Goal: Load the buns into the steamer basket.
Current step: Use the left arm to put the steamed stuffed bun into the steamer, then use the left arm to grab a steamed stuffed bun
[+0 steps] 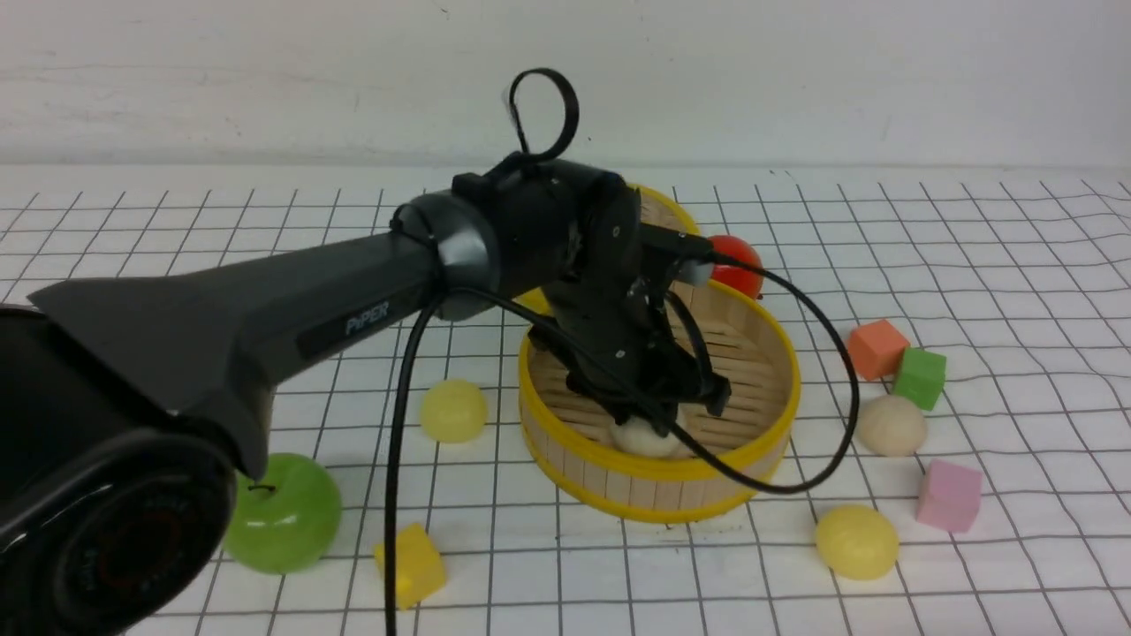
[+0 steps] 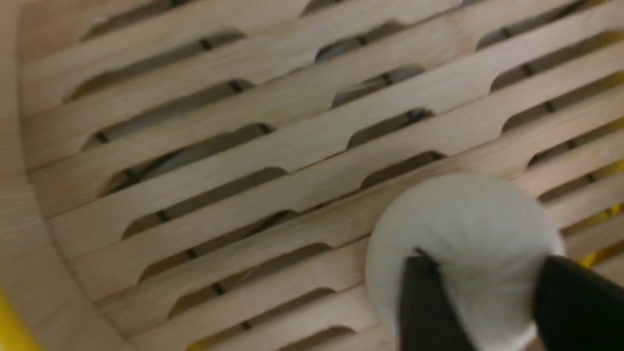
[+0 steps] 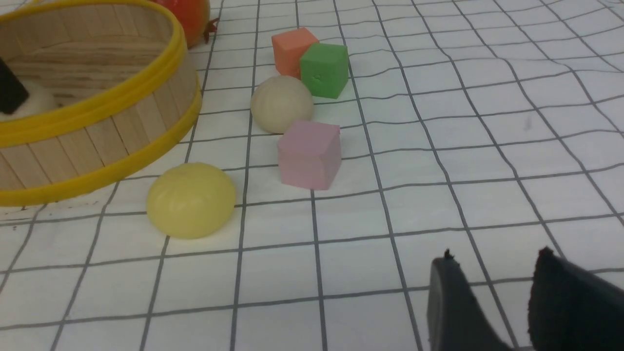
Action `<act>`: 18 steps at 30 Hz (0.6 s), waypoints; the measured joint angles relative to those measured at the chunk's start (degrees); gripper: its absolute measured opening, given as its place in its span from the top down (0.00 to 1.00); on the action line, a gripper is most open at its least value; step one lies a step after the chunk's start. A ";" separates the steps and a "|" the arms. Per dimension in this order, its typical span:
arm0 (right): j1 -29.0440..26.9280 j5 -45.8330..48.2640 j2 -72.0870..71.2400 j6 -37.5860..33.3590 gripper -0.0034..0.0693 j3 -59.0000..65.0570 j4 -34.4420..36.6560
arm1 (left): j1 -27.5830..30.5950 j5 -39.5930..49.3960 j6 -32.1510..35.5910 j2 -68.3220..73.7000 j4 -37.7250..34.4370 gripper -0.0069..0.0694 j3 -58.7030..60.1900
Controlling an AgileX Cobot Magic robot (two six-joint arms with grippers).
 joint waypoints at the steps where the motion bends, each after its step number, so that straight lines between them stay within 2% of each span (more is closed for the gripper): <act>1: 0.00 0.00 0.00 0.00 0.62 0.00 0.00 | 0.00 1.36 -0.08 -0.33 0.00 0.38 -0.82; 2: 0.00 0.00 0.00 0.00 0.62 0.00 0.00 | 0.00 4.32 -0.15 -1.05 0.05 0.32 -1.95; 3: 0.00 0.00 0.00 0.00 0.62 0.00 0.00 | 0.00 4.32 -0.15 -1.26 0.05 0.32 -2.12; 5: 0.00 0.00 0.00 0.00 0.62 0.00 0.00 | 0.00 9.02 -0.27 -4.47 0.77 0.25 -3.24; 7: 0.00 0.00 0.00 0.00 0.62 0.00 0.00 | 0.33 12.61 -1.91 -9.66 3.33 0.25 -2.82; 9: 0.00 0.00 0.00 0.00 0.62 0.00 0.00 | 1.08 14.53 -3.70 -12.15 5.81 0.29 -1.66; 12: 0.00 0.00 0.00 0.00 0.62 0.00 0.00 | 4.68 15.92 -5.80 -15.78 9.63 0.41 3.99; 13: 0.00 0.00 0.00 0.00 0.62 0.00 0.00 | 7.31 14.19 -6.16 -16.00 10.41 0.50 7.96; 14: 0.00 0.00 0.00 0.00 0.62 0.00 0.00 | 7.64 13.81 -6.16 -16.00 10.41 0.50 8.46; 16: 0.00 0.00 0.00 0.00 0.62 0.00 0.00 | 11.35 8.09 -4.95 -14.47 9.86 0.61 14.03; 18: 0.00 0.00 0.00 0.00 0.62 0.00 0.00 | 12.22 6.25 -3.97 -13.77 9.24 0.62 15.15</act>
